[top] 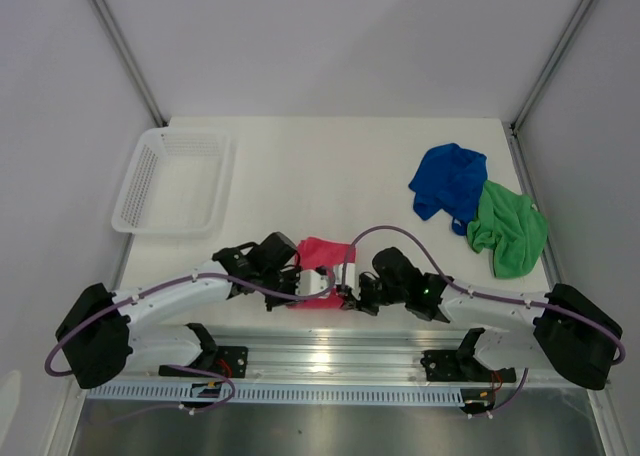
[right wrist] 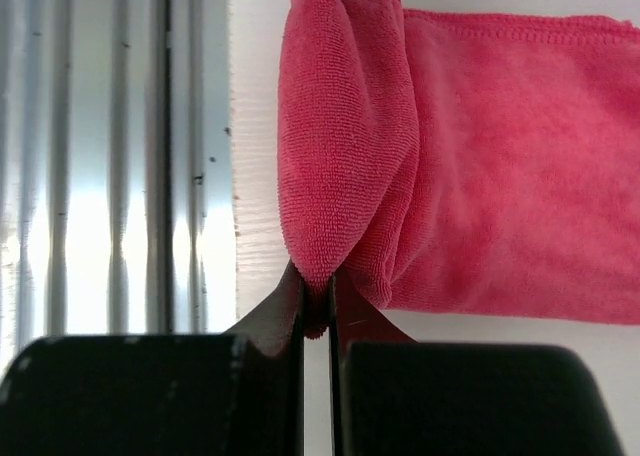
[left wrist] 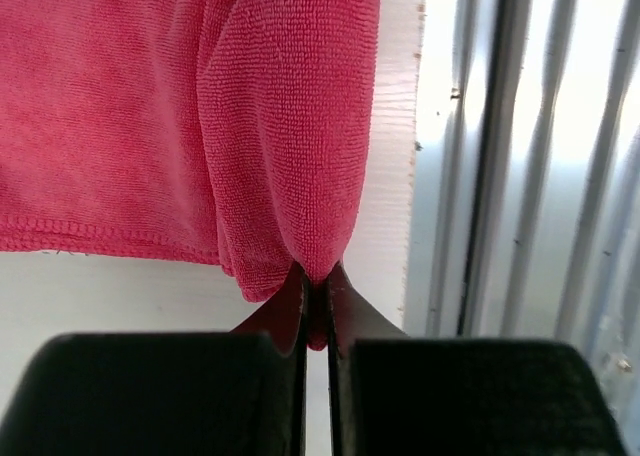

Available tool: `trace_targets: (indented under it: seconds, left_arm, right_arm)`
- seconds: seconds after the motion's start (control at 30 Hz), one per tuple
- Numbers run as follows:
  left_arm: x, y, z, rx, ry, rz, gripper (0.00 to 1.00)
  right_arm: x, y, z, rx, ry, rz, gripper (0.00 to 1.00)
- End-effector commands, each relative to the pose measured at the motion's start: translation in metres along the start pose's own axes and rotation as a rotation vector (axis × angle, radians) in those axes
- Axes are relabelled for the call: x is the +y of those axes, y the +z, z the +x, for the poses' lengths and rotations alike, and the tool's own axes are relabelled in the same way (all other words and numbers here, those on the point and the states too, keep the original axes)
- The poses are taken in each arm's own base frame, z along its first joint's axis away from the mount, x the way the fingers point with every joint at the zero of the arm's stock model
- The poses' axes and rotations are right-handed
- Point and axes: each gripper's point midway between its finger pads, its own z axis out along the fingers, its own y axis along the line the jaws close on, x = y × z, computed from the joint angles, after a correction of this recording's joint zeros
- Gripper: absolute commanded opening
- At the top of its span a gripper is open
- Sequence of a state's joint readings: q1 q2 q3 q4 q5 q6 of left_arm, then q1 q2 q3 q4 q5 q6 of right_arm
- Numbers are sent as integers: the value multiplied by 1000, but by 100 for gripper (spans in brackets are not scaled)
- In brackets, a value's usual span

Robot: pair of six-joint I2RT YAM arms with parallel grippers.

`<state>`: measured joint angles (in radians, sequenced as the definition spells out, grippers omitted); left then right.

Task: Roll the towels
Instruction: Roll the towel

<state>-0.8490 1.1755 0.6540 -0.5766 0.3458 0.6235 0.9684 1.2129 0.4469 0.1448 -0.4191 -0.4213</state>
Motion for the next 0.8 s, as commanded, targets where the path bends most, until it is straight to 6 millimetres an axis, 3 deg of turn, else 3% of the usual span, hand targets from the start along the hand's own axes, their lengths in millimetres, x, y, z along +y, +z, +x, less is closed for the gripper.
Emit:
trace_targets:
  seconds: [0.0,0.1,0.27,0.5,0.7,0.77]
  left_arm:
    - [-25,-15,-3,21,2,136,1]
    - [-37,-16,-4,22,-10,207,1]
    - [-35,-12,0,28,-23,231,7]
    - [-3,-3,-8,32,-111,232,8]
    - [7,6,-5,47,-159,261,7]
    - [12,7,-5,48,-170,258,6]
  right_arm:
    - [23,-8,-15,-6,41,-138,0]
    - [38,-10,-10,28,82,-208,0]
    - [36,-7,-6,37,162,-226,2]
    - [-2,2,0,63,257,-151,10]
    - [-25,-3,2,49,320,-67,38]
    - [-30,-7,-4,31,309,-45,62]
